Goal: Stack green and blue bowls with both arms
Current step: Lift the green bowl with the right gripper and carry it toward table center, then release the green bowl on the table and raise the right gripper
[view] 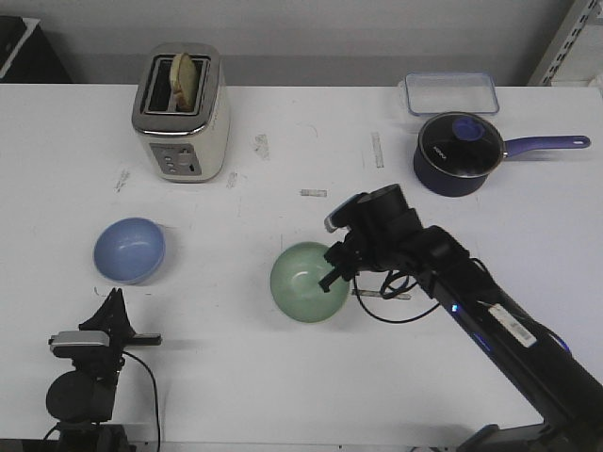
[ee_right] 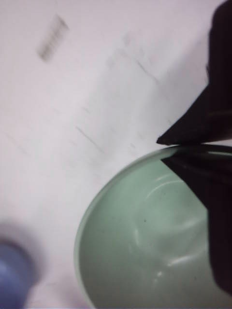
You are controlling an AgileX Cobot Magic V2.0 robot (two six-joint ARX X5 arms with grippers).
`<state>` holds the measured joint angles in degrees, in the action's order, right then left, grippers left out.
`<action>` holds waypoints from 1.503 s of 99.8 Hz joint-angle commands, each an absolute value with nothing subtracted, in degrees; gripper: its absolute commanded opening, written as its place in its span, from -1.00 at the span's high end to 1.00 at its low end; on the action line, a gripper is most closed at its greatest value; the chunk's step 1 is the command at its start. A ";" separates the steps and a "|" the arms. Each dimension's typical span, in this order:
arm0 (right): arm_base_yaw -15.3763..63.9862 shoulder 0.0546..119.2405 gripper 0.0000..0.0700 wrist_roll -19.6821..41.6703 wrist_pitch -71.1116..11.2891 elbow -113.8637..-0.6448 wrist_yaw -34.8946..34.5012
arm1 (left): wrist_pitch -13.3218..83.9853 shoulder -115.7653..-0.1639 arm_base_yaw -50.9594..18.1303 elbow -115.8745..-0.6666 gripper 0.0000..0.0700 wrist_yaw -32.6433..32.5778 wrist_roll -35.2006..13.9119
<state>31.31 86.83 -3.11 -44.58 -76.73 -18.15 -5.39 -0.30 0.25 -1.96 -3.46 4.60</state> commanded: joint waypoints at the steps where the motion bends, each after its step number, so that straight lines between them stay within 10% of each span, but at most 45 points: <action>1: 33.28 90.00 0.99 -2.59 -43.72 -76.66 -17.08 | -5.96 -0.19 0.25 -0.73 0.99 -3.44 4.91; 65: 36.42 99.77 0.94 -3.05 -39.07 -75.77 -13.87 | -5.65 -0.19 0.25 -0.73 0.99 -3.44 4.93; 83: 36.42 99.70 -0.22 -3.03 -39.27 -76.07 -15.64 | -5.67 -0.19 0.25 -0.73 0.99 -3.44 4.93; 91: 36.40 99.59 -0.38 -3.03 -40.34 -77.41 -17.04 | -5.69 -0.19 0.25 -0.73 0.99 -3.44 4.93; 111: 35.79 96.09 -0.36 -3.03 -41.15 -82.56 -17.10 | -5.74 -0.19 0.25 -0.73 0.99 -3.44 4.91; 132: 32.82 87.37 0.95 -2.70 -39.94 -85.49 -16.23 | -6.09 -0.19 0.25 -0.73 0.99 -3.44 4.86; 150: 28.69 79.15 1.00 -0.93 -42.76 -85.34 -7.75 | -6.09 -0.19 0.25 -0.73 0.99 -3.44 4.84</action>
<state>29.54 80.53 -2.39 -41.45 -84.38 -11.22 -5.28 -0.30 0.25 -1.96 -3.49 4.60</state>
